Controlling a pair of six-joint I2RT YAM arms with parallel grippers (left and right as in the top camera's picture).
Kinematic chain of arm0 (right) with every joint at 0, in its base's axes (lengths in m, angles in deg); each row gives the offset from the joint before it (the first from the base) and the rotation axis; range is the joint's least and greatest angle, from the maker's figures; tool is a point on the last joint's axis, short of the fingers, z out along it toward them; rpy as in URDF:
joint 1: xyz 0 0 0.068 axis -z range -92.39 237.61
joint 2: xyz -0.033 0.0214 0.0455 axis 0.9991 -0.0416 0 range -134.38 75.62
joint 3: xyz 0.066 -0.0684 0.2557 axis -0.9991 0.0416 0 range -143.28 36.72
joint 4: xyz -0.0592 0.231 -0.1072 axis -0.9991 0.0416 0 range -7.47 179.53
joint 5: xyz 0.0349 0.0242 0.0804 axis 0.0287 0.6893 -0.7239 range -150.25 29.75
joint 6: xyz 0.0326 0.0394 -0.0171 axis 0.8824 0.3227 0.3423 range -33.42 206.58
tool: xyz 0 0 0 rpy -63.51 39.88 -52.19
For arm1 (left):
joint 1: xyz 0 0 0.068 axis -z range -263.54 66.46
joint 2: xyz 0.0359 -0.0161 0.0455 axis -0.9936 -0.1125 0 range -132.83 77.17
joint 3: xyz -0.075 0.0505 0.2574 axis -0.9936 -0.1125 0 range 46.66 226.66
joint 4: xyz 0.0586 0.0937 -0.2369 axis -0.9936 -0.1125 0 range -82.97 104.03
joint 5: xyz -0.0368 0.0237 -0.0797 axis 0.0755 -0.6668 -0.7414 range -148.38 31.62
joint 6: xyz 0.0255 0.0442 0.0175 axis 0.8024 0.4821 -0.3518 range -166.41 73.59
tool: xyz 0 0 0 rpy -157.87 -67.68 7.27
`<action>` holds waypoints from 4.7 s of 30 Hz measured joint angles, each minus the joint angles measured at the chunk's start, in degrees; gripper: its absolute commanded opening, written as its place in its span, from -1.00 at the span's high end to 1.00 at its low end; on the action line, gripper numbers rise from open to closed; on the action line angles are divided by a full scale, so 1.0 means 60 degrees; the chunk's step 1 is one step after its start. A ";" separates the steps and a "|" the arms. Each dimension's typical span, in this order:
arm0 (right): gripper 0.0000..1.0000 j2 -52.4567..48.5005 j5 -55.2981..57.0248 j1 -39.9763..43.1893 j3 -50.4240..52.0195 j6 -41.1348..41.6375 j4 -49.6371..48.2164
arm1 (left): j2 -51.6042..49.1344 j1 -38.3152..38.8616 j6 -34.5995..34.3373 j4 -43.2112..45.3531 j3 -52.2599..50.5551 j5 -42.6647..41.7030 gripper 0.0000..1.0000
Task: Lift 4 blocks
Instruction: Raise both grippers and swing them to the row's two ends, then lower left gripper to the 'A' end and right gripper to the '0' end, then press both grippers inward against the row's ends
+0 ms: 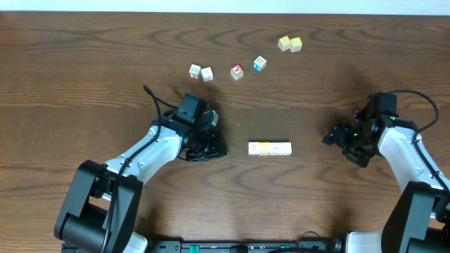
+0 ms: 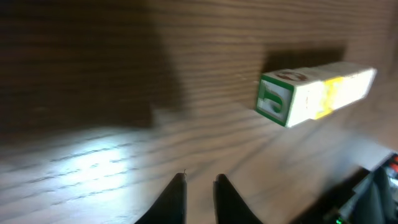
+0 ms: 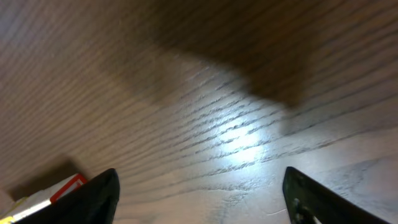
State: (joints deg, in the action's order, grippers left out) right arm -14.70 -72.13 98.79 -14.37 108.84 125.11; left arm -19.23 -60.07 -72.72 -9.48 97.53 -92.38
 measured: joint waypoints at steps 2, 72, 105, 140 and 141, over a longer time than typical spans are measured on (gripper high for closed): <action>-0.75 0.0000 -0.0138 0.0000 0.0011 0.0102 -0.0011 | 0.0000 0.0000 -0.0138 0.0011 0.0000 0.0233 0.48; 0.98 -0.1213 -0.2998 -0.1767 0.0353 -0.2022 -0.1515 | -0.0776 0.0703 -0.0663 0.2171 0.0000 0.0645 0.85; 0.98 -0.1213 -0.2718 -0.1778 0.0353 -0.2379 -0.1144 | -0.0776 0.1647 -0.0324 0.2787 0.0000 0.1770 0.86; 0.98 -0.1213 -0.2266 -0.2135 0.0353 -0.2488 -0.1198 | -0.0925 0.2157 -0.0175 0.2007 0.0528 0.2677 0.85; 0.98 -0.1213 -0.2269 -0.2135 0.0353 -0.2488 -0.1202 | -0.0925 0.2157 -0.0193 0.2007 0.0528 0.2670 0.86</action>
State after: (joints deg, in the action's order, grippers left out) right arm -21.98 -85.75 85.99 -12.25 93.91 117.90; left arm -24.78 -47.14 -73.88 2.56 100.70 -76.35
